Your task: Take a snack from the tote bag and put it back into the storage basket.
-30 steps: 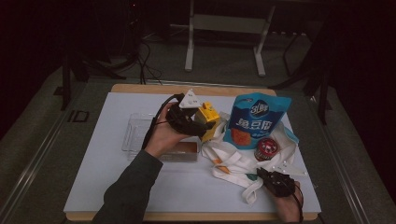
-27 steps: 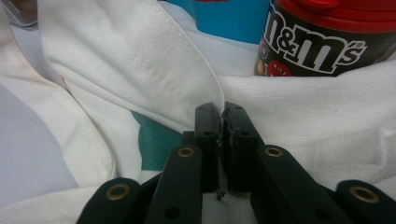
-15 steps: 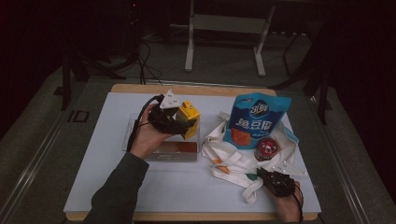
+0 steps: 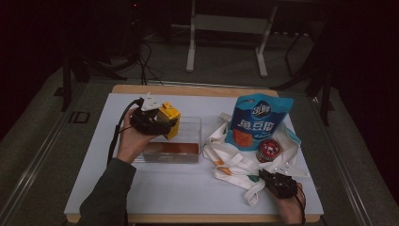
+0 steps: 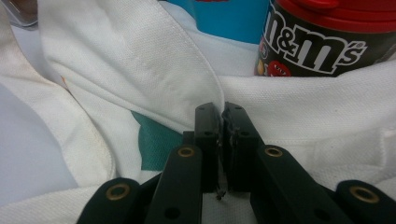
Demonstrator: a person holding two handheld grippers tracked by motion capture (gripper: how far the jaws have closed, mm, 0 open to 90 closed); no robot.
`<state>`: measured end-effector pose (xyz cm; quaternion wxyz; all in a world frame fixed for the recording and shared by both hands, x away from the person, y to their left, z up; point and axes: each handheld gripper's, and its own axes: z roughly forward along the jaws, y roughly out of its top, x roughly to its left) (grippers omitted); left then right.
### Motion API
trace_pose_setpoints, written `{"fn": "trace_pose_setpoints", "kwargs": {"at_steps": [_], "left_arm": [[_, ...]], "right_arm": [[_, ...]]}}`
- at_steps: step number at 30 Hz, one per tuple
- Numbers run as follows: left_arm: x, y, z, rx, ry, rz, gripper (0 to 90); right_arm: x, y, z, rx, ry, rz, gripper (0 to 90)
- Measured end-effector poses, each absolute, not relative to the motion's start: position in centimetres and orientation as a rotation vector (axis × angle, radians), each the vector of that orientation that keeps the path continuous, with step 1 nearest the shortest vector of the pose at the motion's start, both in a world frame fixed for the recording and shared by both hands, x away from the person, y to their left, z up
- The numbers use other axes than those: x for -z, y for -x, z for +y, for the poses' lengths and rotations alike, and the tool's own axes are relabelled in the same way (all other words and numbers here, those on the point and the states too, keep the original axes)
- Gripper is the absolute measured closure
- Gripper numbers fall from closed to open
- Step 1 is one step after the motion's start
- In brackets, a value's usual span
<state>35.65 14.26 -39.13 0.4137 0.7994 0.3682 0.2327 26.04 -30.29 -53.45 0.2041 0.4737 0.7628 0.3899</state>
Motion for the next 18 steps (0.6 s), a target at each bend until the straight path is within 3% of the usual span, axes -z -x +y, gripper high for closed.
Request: {"fn": "trace_pose_setpoints", "kwargs": {"at_steps": [18], "left_arm": [[42.2,-35.8,18.1,-0.686,-1.931,1.144,28.9]], "right_arm": [[53.5,-26.0,-30.3,-1.087,-1.322,2.127,85.0]]}}
